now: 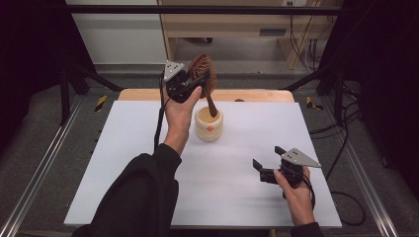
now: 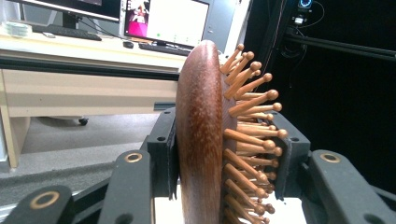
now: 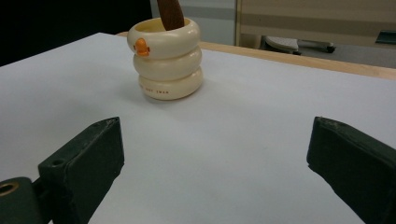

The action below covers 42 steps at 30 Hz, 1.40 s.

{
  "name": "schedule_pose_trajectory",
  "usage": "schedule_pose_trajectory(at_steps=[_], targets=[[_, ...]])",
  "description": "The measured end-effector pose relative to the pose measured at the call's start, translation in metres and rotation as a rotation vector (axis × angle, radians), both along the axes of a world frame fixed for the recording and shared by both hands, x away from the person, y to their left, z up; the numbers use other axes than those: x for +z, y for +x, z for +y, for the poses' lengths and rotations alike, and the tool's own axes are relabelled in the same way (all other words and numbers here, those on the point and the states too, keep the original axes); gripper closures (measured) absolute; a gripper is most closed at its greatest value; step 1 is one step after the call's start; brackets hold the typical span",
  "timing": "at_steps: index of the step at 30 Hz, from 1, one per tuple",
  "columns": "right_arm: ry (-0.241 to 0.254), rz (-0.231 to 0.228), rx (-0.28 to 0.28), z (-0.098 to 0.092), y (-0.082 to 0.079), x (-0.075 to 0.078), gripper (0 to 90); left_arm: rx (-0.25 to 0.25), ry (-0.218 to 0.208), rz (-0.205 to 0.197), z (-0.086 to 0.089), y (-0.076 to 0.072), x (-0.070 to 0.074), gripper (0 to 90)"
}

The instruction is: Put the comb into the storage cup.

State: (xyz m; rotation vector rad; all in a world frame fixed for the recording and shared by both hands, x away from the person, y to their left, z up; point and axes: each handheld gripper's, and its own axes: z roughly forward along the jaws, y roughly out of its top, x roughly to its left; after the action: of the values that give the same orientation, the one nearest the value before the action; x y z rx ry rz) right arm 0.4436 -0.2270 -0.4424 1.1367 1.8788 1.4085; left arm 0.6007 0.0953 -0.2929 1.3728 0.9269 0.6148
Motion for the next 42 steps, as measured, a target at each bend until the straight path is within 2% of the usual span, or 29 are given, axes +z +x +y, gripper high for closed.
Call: schedule_pose_trajectory(at_steps=[20,24,42], targets=[[-0.001,0.008,-0.009,0.0,0.0,-0.001,4.3,-0.003,0.009,0.016,-0.001,0.001,-0.012,52.0],[0.0,0.01,-0.007,0.0,0.001,-0.001,4.3,-0.002,0.023,0.02,-0.002,0.002,-0.015,52.0],[-0.005,0.015,-0.005,0.001,0.001,-0.002,4.3,-0.005,0.02,0.042,-0.003,0.003,-0.027,51.9]])
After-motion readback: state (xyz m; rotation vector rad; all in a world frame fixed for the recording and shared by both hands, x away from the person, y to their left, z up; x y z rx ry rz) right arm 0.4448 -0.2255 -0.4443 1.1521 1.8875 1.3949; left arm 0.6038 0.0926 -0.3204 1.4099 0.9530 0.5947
